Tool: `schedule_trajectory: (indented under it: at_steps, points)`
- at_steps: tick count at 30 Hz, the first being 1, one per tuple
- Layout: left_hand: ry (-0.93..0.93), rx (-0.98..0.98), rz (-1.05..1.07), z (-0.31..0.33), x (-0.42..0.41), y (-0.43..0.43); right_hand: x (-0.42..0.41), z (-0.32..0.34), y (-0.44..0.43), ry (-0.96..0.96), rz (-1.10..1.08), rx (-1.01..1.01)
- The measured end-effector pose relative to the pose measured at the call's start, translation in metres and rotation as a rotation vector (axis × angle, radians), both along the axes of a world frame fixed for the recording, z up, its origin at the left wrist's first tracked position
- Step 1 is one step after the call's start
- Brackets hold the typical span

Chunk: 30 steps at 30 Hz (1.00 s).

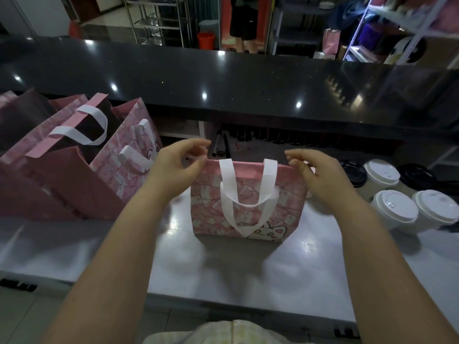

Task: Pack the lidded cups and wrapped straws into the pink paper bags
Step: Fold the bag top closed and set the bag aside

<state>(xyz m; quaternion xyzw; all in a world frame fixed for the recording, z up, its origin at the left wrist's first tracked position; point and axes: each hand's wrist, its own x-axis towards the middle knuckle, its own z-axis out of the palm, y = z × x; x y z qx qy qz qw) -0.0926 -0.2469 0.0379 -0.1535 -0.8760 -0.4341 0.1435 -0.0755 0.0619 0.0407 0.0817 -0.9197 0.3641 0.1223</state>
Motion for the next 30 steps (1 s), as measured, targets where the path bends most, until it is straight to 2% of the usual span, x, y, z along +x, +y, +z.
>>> schedule_trajectory:
  at_steps: [2, 5, 7, 12, 15, 20, 23, 27, 30]
  points:
    - [0.084, -0.097, -0.008, 0.010, -0.006, 0.018, -0.005, 0.011, -0.020, 0.030, 0.078, 0.020]
    - [0.135, -0.502, -0.014, 0.012, -0.014, 0.053, -0.016, 0.012, -0.052, -0.015, 0.110, 0.368]
    - [0.145, -0.608, 0.017, 0.001, -0.016, 0.066, -0.019, 0.007, -0.064, 0.013, 0.037, 0.477]
    - [0.250, -0.611, 0.119, -0.016, -0.015, 0.077, -0.019, -0.013, -0.075, 0.187, -0.017, 0.544]
    - [0.277, -0.545, 0.151, -0.020, -0.013, 0.079, -0.017, -0.017, -0.076, 0.237, 0.002, 0.479]
    - [0.436, -0.434, 0.091, -0.027, -0.007, 0.054, -0.012, -0.016, -0.050, 0.254, 0.051, 0.353]
    - [0.426, -0.418, 0.060, -0.029, -0.006, 0.031, -0.004, -0.016, -0.037, 0.249, 0.056, 0.295]
    - [0.361, -0.414, 0.147, -0.026, -0.003, 0.039, -0.010, -0.015, -0.048, 0.242, 0.050, 0.359]
    - [0.362, -0.399, 0.170, -0.026, -0.002, 0.036, -0.011, -0.015, -0.045, 0.277, 0.065, 0.301]
